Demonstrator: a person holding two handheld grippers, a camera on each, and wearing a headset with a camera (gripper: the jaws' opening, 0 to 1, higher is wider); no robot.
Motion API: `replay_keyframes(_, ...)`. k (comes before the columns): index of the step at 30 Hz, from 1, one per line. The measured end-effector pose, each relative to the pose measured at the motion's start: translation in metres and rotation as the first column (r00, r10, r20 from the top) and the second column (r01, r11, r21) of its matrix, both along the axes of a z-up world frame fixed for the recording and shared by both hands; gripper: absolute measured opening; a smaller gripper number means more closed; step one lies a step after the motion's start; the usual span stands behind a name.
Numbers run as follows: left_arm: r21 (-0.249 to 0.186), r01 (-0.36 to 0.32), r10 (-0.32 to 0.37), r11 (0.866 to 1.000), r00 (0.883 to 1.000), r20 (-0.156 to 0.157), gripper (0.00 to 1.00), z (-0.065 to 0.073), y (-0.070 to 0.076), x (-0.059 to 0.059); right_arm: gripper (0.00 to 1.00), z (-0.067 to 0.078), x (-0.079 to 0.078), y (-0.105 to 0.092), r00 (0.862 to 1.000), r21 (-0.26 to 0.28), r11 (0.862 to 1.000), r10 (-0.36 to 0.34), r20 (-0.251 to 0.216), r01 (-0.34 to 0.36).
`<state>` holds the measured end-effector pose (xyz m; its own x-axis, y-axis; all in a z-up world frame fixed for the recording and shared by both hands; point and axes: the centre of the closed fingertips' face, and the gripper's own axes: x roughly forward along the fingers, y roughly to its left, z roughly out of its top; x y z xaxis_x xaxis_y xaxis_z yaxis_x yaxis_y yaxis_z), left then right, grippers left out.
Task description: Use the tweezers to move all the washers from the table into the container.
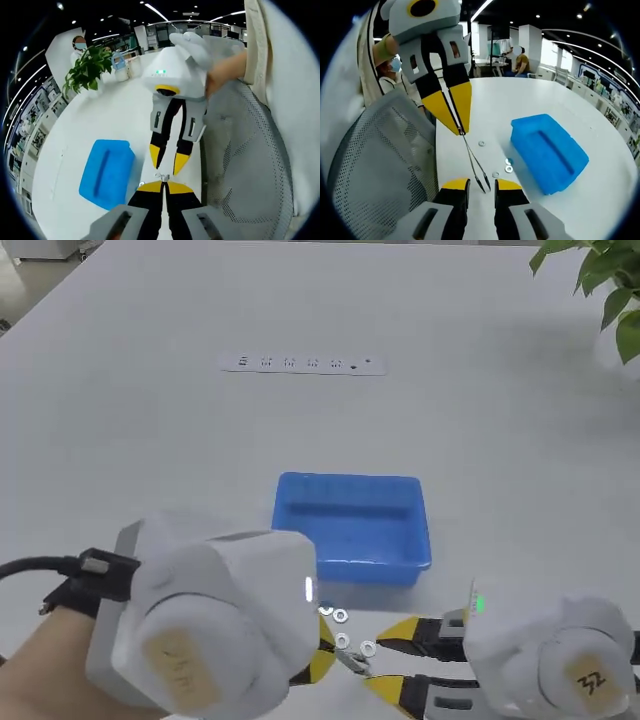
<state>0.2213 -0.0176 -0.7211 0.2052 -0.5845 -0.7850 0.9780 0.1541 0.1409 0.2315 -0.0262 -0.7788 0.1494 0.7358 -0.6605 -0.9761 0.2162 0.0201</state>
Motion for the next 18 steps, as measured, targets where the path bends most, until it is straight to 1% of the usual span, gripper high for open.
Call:
replay_keyframes(1,-0.001,0.006,-0.006,1.0,1.0,0.006,0.0,0.001,-0.002,0.001,0.15,-0.001,-0.003,0.003,1.0,-0.008,1.0,0.03,-0.006,-0.03)
replay_keyframes(2,-0.003,0.008,-0.008,1.0,1.0,0.005,0.0,0.001,-0.004,0.002,0.14,-0.002,-0.005,0.004,0.998,-0.025,0.998,0.057,0.002,-0.057)
replay_keyframes(3,-0.005,0.016,-0.016,1.0,1.0,0.004,0.0,0.001,-0.006,0.002,0.14,-0.003,-0.005,0.007,0.996,-0.046,0.995,0.089,0.025,-0.088)
replay_keyframes(5,-0.004,0.028,-0.027,1.0,1.0,0.007,0.0,0.002,-0.009,0.002,0.13,-0.004,-0.002,0.01,0.993,-0.057,0.993,0.104,0.047,-0.101)
replay_keyframes(6,0.0,0.036,-0.036,0.999,0.999,0.01,0.0,0.002,-0.011,0.002,0.11,-0.006,-0.002,0.011,0.993,-0.066,0.992,0.11,0.044,-0.107)
replay_keyframes(7,0.005,0.046,-0.046,0.999,0.999,0.014,0.0,0.002,-0.012,0.002,0.08,-0.007,-0.001,0.011,0.991,-0.073,0.99,0.12,0.051,-0.116)
replay_keyframes(8,0.01,0.055,-0.056,0.998,0.998,0.015,0.0,0.002,-0.012,0.002,0.05,-0.008,0.003,0.01,0.989,-0.087,0.989,0.13,0.069,-0.124)
replay_keyframes(9,0.02,0.059,-0.059,0.998,0.998,0.018,0.0,0.002,-0.011,0.002,0.06,-0.008,0.003,0.01,0.987,-0.086,0.987,0.144,0.068,-0.138)
replay_keyframes(10,0.022,0.057,-0.057,0.998,0.998,0.022,0.0,0.002,-0.011,0.004,0.05,-0.007,0.006,0.01,0.99,-0.072,0.99,0.128,0.057,-0.124)
replay_keyframes(12,0.016,0.044,-0.045,0.999,0.999,0.031,0.0,0.005,-0.011,0.009,0.05,-0.003,0.012,0.01,0.994,-0.04,0.994,0.099,0.051,-0.097)
replay_keyframes(16,0.002,0.022,-0.022,1.0,0.999,0.037,0.0,0.013,-0.009,0.02,0.05,0.004,0.02,0.013,0.997,0.002,0.998,0.067,0.042,-0.067)
replay_keyframes(18,0.001,0.017,-0.017,1.0,0.999,0.033,0.0,0.011,-0.009,0.024,0.05,0.002,0.021,0.014,0.998,0.011,0.998,0.06,0.028,-0.061)
